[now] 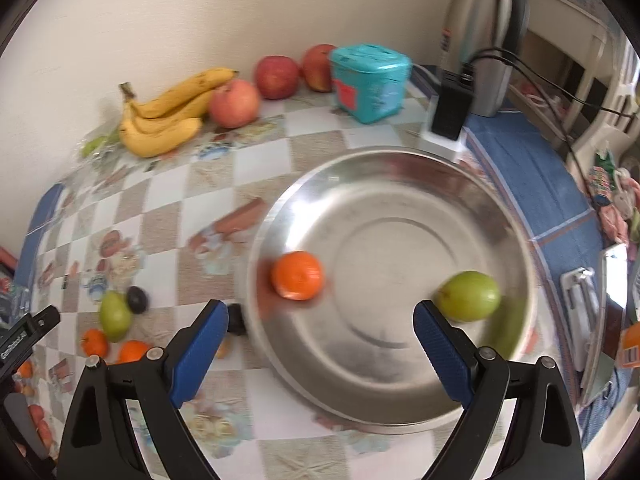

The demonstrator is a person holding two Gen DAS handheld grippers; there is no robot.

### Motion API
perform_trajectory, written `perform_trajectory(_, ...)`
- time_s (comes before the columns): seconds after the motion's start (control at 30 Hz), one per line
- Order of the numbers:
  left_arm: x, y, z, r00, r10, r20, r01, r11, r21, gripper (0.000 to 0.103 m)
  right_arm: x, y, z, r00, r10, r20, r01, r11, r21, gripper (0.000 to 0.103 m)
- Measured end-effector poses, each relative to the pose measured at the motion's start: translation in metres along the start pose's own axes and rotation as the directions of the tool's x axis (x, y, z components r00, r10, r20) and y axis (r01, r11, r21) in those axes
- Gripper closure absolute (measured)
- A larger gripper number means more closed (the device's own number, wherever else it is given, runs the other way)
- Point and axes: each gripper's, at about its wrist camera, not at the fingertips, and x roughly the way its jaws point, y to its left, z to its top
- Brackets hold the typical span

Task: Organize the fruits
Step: 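Move both open grippers back over the remaining fruit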

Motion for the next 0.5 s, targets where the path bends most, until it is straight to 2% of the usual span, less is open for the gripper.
perform_trajectory(0.13, -0.003, 0.010, 0.006, 1.000, -0.009, 0.009, 0.009, 1.000, 0.001, 0.000, 0.004, 0.023, 0.000, 0.999, 0.049, -0.012, -0.050, 0.998, -0.032, 0.009)
perform_trajectory(0.33, -0.002, 0.024, 0.010, 1.000, -0.029, -0.003, 0.029, 0.999, -0.022, 0.000, 0.006, 0.058, -0.004, 0.998, 0.062, -0.011, -0.063, 0.992, -0.112, 0.009)
perform_trajectory(0.5, 0.001, 0.027, 0.009, 0.999, -0.044, -0.031, 0.044, 0.999, -0.022, 0.000, 0.003, 0.077, -0.005, 0.990, 0.138, -0.004, -0.137, 0.983, -0.120, 0.009)
